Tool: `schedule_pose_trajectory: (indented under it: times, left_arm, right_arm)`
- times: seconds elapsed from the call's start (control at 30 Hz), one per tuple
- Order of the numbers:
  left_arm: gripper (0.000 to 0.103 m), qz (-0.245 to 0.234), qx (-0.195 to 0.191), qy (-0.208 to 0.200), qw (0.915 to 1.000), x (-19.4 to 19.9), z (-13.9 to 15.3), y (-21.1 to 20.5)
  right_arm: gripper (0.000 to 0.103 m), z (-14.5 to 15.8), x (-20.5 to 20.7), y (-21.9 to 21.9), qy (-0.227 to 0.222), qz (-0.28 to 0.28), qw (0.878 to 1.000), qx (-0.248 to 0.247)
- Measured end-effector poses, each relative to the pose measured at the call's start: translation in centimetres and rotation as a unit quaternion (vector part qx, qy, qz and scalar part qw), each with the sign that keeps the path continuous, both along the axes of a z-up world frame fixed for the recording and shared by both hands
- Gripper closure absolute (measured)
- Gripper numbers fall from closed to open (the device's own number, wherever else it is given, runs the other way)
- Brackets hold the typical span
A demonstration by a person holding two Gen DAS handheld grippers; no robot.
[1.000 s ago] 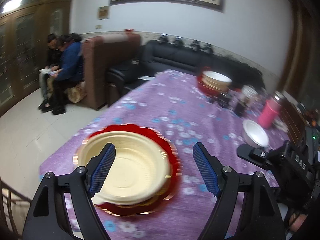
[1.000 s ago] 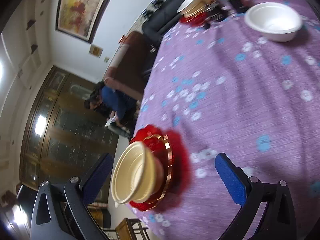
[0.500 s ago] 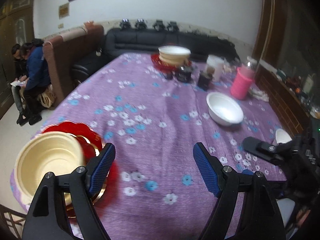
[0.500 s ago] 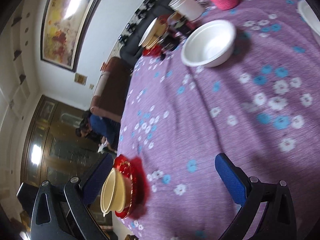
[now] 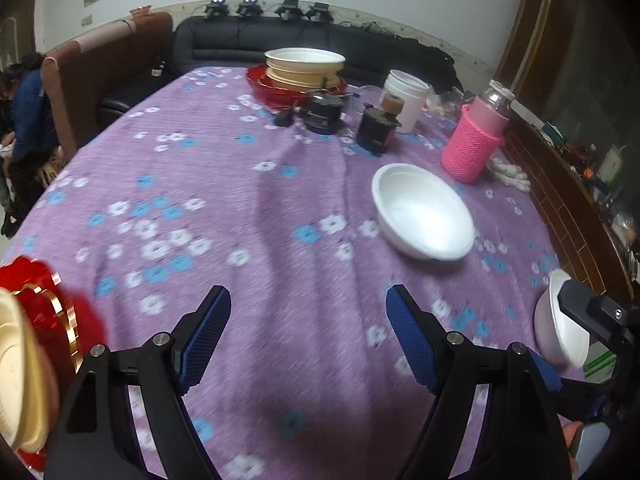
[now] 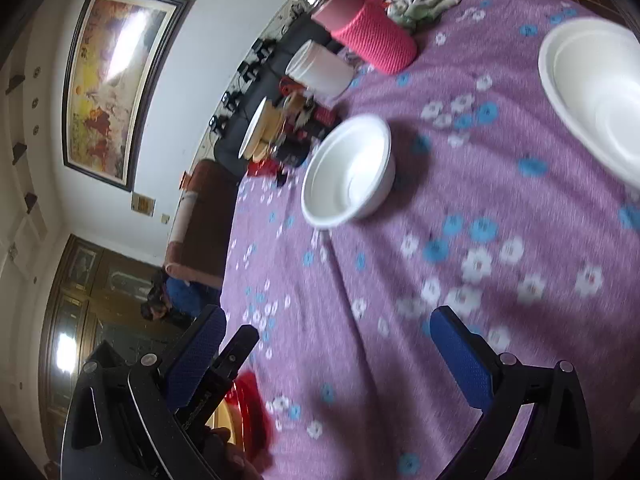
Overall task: Organize plates and bowls
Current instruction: 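Move the left gripper to the white foam bowl on the table, then grasp the rim of the white foam bowl with the left gripper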
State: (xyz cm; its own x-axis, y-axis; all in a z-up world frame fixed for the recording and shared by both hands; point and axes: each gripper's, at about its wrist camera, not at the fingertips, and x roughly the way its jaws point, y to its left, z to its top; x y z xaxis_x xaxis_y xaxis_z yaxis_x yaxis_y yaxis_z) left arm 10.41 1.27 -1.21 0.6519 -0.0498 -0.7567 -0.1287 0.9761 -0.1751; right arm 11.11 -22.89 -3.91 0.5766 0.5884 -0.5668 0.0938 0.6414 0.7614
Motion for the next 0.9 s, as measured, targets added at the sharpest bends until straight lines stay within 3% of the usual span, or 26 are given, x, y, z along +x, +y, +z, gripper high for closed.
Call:
schedule_pose_trajectory:
  times: [0.4, 0.9]
  left_arm:
    - [0.023, -0.007, -0.003, 0.013, 0.9999, 7.4, -1.4, -2.5]
    - [0.023, -0.006, 0.003, 0.020, 0.9998, 12.0, -3.5, -4.2]
  right_arm:
    - [0.003, -0.6, 6.9, -1.8, 0.000, -0.017, 1.000, 0.000]
    - [0.033, -3.5, 12.6, -1.2, 0.029, -0.016, 0.999, -0.026]
